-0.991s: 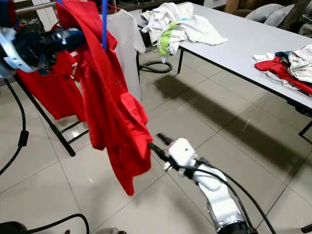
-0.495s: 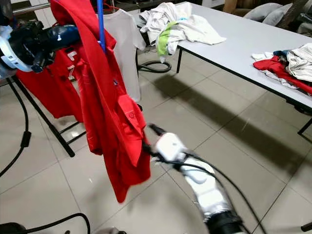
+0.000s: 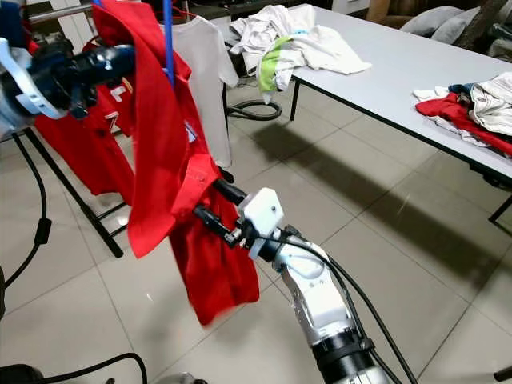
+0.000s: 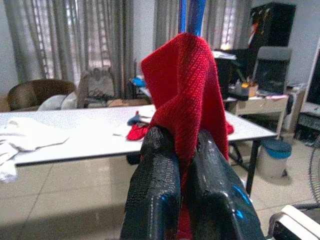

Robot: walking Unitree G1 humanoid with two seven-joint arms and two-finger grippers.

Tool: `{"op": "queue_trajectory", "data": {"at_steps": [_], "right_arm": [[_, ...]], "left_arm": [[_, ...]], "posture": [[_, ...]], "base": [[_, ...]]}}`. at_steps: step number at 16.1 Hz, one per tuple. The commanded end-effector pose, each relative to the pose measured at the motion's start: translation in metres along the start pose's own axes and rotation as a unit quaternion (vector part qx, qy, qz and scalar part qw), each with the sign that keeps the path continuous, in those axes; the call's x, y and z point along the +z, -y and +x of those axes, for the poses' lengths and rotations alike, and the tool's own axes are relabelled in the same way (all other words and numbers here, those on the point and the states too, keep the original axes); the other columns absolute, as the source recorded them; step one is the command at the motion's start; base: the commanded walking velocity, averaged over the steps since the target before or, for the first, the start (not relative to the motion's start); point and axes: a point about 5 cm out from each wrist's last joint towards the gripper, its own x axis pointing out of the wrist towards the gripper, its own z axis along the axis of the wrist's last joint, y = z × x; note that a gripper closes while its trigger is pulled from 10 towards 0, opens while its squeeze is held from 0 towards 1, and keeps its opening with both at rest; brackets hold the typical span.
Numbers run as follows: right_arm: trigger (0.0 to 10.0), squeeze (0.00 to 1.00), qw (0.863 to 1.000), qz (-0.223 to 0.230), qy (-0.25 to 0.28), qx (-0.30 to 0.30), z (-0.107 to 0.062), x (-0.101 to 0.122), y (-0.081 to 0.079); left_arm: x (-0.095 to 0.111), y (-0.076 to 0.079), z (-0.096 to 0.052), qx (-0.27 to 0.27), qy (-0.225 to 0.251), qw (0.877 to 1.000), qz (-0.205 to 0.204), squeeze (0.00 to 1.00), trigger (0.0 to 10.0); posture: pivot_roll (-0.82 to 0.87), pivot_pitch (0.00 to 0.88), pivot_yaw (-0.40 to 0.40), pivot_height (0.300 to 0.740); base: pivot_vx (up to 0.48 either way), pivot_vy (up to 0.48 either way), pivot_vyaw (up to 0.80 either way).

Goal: Hang hanger

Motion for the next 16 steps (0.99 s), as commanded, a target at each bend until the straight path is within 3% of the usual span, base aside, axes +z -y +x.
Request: {"op": "queue_trajectory", "data": {"at_steps": [1,2,3,6,7,8,10,13,15,16], "right_arm": [[10.0,0.00,0.992,-0.053,-0.113,0.017,-0.017,-0.033,0.000],[10.0,0.00,0.984,-0.077,-0.160,0.015,-0.030,-0.048,0.002],[10.0,0.00,0.981,-0.072,-0.178,0.010,-0.035,-0.053,0.003],[10.0,0.00,0.980,-0.043,-0.191,-0.034,-0.048,-0.059,0.002],[10.0,0.89,0.984,-0.022,-0.175,-0.038,-0.045,-0.061,-0.003],[10.0,1.00,0.984,-0.017,-0.171,-0.043,-0.043,-0.061,-0.004],[10.0,1.00,0.984,0.010,-0.152,-0.097,-0.023,-0.062,0.002],[10.0,0.97,0.983,0.016,-0.132,-0.129,-0.004,-0.058,0.003],[10.0,0.00,0.978,0.018,-0.119,-0.172,0.002,-0.055,0.013],[10.0,0.00,0.973,0.024,-0.109,-0.202,0.003,-0.052,0.021]], "left_arm": [[0.010,-0.002,0.003,0.007,0.002,1.000,0.025,0.00,0.0],[0.011,-0.005,0.005,0.024,0.002,0.999,0.030,0.00,0.0],[0.012,-0.007,0.006,0.036,0.002,0.999,0.036,0.00,0.0],[0.012,-0.014,0.016,0.087,-0.016,0.995,0.054,0.00,0.0],[0.014,-0.010,0.023,0.070,-0.013,0.996,0.046,0.00,0.0],[0.015,-0.009,0.024,0.070,-0.012,0.996,0.045,0.00,0.0],[0.014,-0.014,0.029,0.097,-0.018,0.994,0.042,0.00,0.0],[0.018,-0.017,0.031,0.112,-0.011,0.993,0.037,0.00,0.0],[0.019,-0.016,0.032,0.107,-0.004,0.994,0.034,0.00,0.0],[0.020,-0.014,0.034,0.100,0.000,0.994,0.031,0.00,0.0]], "posture": [[0.09,0.000,0.051,0.740],[0.09,0.000,0.051,0.740],[0.10,0.000,0.051,0.740],[0.10,0.000,0.073,0.740],[0.10,0.000,0.084,0.740],[0.10,0.000,0.084,0.740],[0.11,0.000,0.091,0.740],[0.11,0.000,0.088,0.740],[0.11,0.000,0.085,0.740],[0.11,0.000,0.083,0.740]], "base": [[0.000,0.000,0.00],[0.000,0.000,0.00],[0.000,0.000,0.00],[0.000,0.000,0.00],[0.000,0.000,0.00],[0.000,0.000,0.00],[0.000,0.000,0.00],[0.000,0.000,0.00],[0.000,0.000,0.00],[0.000,0.000,0.00]]}}
